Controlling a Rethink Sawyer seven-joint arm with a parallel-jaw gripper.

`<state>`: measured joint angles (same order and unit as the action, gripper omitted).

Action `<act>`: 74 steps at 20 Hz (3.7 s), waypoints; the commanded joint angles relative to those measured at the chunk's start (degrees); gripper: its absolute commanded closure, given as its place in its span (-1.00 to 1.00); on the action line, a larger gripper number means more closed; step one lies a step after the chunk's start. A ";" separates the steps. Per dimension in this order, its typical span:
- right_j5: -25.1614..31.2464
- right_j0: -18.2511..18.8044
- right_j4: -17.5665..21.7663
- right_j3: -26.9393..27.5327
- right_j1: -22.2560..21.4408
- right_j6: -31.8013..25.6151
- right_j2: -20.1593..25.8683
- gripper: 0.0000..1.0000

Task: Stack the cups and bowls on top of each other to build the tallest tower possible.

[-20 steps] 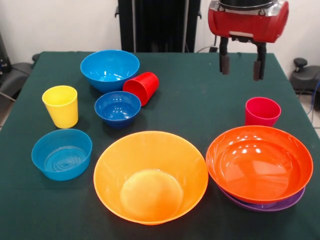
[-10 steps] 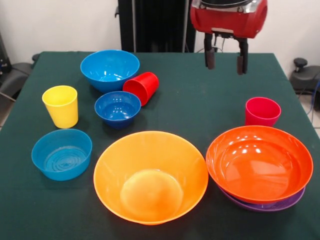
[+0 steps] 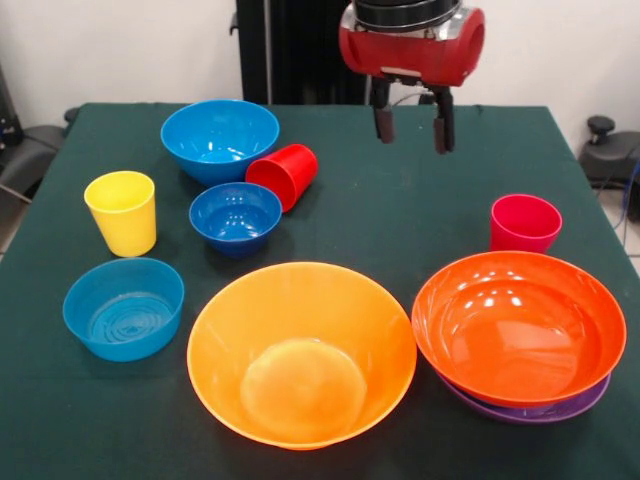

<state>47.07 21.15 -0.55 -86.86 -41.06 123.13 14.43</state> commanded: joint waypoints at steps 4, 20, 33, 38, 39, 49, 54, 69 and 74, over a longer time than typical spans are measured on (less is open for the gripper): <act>1.17 2.94 8.69 0.98 3.47 -16.85 8.64 -1.00; 9.56 5.94 12.99 9.52 5.85 -18.96 12.93 -1.00; 8.29 6.28 14.37 8.63 5.79 -17.43 13.87 -1.00; 8.50 6.59 15.37 10.56 7.26 -17.93 14.48 -1.00; 8.90 6.64 15.74 11.80 8.00 -18.47 14.66 -1.00; 21.67 5.89 20.67 37.37 21.18 -31.35 18.83 -1.00; 26.02 5.48 21.65 44.60 24.60 -34.74 20.37 -1.00; 38.83 4.81 22.38 52.68 22.12 -38.46 19.99 -1.00; 40.14 5.63 22.42 52.54 21.14 -39.84 19.61 -1.00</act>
<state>80.94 27.47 16.99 -36.88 -18.23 103.00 32.47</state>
